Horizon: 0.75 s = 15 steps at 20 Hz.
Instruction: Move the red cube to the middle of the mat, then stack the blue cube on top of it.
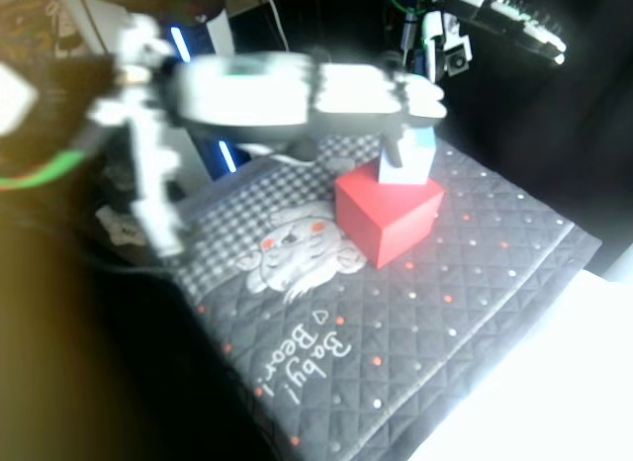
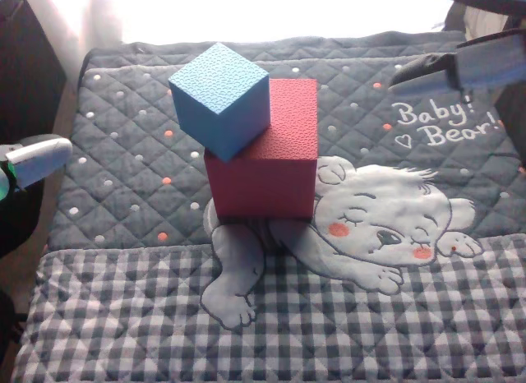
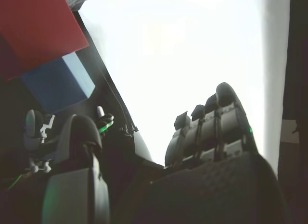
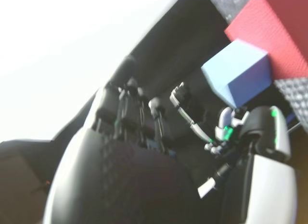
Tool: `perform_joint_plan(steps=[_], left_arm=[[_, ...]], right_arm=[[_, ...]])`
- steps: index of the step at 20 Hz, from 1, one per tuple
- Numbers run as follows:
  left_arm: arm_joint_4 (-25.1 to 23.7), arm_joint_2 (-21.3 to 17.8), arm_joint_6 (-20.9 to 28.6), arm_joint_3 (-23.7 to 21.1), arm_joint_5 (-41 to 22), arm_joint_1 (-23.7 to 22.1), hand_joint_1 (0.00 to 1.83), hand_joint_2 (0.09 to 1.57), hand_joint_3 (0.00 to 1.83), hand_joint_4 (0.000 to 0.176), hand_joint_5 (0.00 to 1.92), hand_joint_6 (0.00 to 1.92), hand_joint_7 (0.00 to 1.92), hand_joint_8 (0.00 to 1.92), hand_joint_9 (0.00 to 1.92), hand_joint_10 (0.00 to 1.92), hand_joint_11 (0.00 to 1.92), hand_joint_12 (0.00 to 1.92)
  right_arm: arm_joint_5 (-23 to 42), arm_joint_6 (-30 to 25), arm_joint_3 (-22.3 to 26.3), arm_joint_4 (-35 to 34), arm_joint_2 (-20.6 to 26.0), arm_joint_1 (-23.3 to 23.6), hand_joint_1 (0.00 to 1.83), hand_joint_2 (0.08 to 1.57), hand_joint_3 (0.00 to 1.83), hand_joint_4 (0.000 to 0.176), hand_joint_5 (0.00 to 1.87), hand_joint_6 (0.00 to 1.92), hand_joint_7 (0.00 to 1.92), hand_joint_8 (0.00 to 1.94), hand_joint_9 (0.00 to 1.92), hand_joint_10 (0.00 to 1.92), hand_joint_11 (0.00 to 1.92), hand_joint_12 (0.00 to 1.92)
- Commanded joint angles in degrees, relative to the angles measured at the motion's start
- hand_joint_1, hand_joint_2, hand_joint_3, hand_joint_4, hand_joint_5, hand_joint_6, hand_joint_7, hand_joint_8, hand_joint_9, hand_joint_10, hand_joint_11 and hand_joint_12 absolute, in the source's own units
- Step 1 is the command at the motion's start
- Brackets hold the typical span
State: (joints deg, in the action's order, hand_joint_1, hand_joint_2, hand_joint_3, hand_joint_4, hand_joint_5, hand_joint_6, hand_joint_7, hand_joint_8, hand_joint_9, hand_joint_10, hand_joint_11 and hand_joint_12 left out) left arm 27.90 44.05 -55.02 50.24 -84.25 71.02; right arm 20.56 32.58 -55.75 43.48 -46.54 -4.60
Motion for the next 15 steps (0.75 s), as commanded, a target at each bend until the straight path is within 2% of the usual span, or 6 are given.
perform_joint_plan(steps=[1, 4, 6, 10, 12, 15], left_arm=[[-0.2, -0.7, 0.3, 0.0, -9.0, -0.2, 0.67, 1.07, 0.00, 0.047, 0.01, 0.00, 0.00, 0.00, 0.00, 0.00, 0.00, 0.38], [1.1, -1.3, 0.4, -0.9, -12.9, 1.8, 0.61, 1.09, 0.00, 0.095, 0.00, 0.00, 0.00, 0.00, 0.00, 0.00, 0.00, 0.01], [2.3, -1.7, 1.1, -1.4, -15.0, 3.3, 0.61, 1.09, 0.00, 0.104, 0.00, 0.00, 0.00, 0.00, 0.00, 0.00, 0.00, 0.00], [2.0, -1.8, 1.1, -1.4, -15.0, 3.3, 0.59, 1.14, 0.02, 0.099, 0.00, 0.00, 0.00, 0.00, 0.00, 0.00, 0.00, 0.00], [2.2, -1.8, 1.6, -1.0, -15.0, 3.3, 0.48, 1.15, 0.02, 0.132, 0.00, 0.00, 0.00, 0.00, 0.00, 0.00, 0.00, 0.00], [2.4, -1.7, 2.3, -0.7, -15.0, 3.3, 0.42, 1.19, 0.03, 0.174, 0.00, 0.00, 0.00, 0.00, 0.00, 0.00, 0.00, 0.00]], right_arm=[[5.3, 3.4, 1.2, -3.8, 1.5, -0.1, 0.59, 1.26, 0.03, 0.000, 0.00, 0.00, 0.00, 0.00, 0.00, 0.01, 0.00, 0.90], [5.4, 14.7, 4.7, -14.5, 7.0, -2.9, 0.38, 1.28, 0.00, 0.000, 0.00, 0.00, 0.00, 0.00, 0.01, 0.00, 0.00, 0.42], [5.7, 25.1, 7.3, -24.2, 11.4, -4.7, 0.29, 1.25, 0.00, 0.041, 0.00, 0.00, 0.00, 0.00, 0.00, 0.00, 0.00, 0.13], [14.5, 42.8, 11.8, -41.3, 17.1, -12.0, 0.24, 1.20, 0.00, 0.105, 0.00, 0.00, 0.00, 0.00, 0.00, 0.00, 0.00, 0.01], [22.8, 49.3, 14.5, -48.2, 19.8, -17.3, 0.25, 1.16, 0.00, 0.137, 0.00, 0.00, 0.00, 0.00, 0.00, 0.00, 0.00, 0.00], [30.9, 49.8, 15.1, -52.0, 20.5, -22.6, 0.26, 1.17, 0.00, 0.136, 0.00, 0.00, 0.00, 0.00, 0.00, 0.00, 0.00, 0.00]])
